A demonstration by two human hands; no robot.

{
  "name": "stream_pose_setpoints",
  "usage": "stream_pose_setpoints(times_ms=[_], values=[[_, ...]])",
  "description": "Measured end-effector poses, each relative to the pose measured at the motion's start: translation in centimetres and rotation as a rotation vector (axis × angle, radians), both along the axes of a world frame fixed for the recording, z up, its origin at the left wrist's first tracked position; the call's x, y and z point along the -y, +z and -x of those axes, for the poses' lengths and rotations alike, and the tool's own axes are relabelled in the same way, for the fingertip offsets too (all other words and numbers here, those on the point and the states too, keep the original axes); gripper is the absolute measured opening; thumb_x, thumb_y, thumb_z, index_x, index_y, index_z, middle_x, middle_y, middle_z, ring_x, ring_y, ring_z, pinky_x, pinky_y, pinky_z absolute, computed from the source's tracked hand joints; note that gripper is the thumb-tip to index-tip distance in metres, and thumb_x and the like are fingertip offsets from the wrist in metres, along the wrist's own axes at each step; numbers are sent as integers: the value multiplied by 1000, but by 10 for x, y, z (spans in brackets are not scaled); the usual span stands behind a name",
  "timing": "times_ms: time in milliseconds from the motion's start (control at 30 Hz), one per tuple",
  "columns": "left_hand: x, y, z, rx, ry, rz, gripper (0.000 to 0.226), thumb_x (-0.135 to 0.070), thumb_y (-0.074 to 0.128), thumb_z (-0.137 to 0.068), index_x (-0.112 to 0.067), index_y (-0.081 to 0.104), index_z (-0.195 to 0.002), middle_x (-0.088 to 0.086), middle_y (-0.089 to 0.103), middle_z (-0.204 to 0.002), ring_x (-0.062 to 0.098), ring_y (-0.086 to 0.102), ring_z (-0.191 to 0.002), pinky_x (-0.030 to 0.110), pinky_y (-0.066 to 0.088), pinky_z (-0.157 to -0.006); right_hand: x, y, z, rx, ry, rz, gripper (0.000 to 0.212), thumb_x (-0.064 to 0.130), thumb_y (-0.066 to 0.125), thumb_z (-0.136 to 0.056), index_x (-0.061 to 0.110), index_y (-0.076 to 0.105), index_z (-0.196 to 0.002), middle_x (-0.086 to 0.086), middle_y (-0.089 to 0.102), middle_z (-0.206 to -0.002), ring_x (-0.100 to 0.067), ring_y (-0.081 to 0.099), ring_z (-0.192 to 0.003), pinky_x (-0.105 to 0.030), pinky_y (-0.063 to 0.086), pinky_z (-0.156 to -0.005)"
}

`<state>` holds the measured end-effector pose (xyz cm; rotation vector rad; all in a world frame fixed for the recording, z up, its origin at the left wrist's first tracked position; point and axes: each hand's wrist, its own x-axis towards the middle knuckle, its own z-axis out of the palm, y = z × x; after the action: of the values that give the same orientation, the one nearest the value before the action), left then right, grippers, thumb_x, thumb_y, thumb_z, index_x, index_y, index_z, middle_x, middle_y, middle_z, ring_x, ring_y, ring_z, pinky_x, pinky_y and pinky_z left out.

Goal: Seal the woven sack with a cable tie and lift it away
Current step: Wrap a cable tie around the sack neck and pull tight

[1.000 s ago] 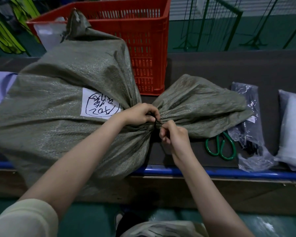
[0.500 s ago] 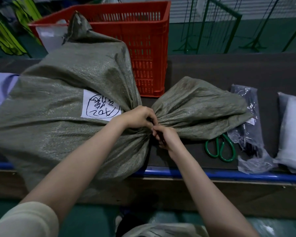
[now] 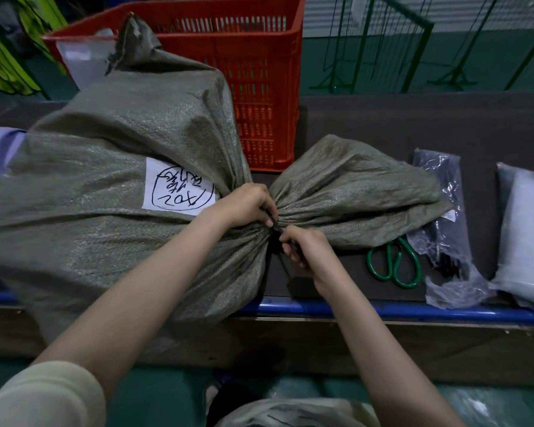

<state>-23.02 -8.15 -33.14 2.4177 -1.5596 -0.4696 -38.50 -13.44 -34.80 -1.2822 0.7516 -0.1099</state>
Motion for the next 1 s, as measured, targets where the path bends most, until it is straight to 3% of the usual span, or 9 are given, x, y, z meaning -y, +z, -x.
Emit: stream_pose_setpoints(times_ms=[133,233,300,400,533,833,1000], values=[[-2,-2,0,12,-17,-43,24,-10,70,-77,-9,74,-100,15,65,-104,26,60,-99,21,37,-79,0,-2,-19,-126,59,34,29,43,58,-79,17,62,-68,0,49,-58,-9,37,-39,-20,25,-42],[-2,-1,1,4,-33,-51,24,-10,70,-76,-8,74,-100,17,68,-101,27,63,-97,29,44,-85,1,-2,-35,-99,-25,62,27,24,57,-83,15,58,-57,-2,44,-54,-11,34,-38,-16,22,-36],[-2,-1,0,2,-16,-62,26,-8,70,-76,-8,73,-101,17,69,-103,26,63,-98,24,42,-81,1,-3,-40,-99,-74,70,31,14,56,-82,14,53,-51,-1,41,-47,-11,34,-35,-13,19,-30],[1,-3,-1,6,22,-78,27,-8,71,-75,-10,74,-101,15,69,-104,24,62,-100,15,32,-71,-1,-6,-38,-110,-136,53,36,12,57,-81,13,50,-47,5,38,-31,-6,32,-25,-11,20,-29],[4,-6,-4,22,64,-80,27,-6,71,-72,-13,75,-98,15,70,-104,27,61,-102,24,42,-81,-3,-4,-30,-45,-173,20,35,13,56,-84,14,49,-50,9,39,-23,0,33,-21,-11,22,-30],[5,-11,-6,19,131,-125,29,-5,73,-66,-16,77,-93,10,75,-100,24,64,-102,26,45,-83,-16,-5,-16,19,-201,-3,26,11,57,-84,11,53,-58,4,46,-40,2,38,-25,-8,26,-31],[5,-15,-7,17,132,-126,27,-4,73,-67,-16,77,-90,9,75,-100,24,64,-101,26,46,-83,-16,-4,-13,1,-191,36,34,11,56,-86,11,49,-52,-5,44,-50,1,36,-23,-9,27,-31]])
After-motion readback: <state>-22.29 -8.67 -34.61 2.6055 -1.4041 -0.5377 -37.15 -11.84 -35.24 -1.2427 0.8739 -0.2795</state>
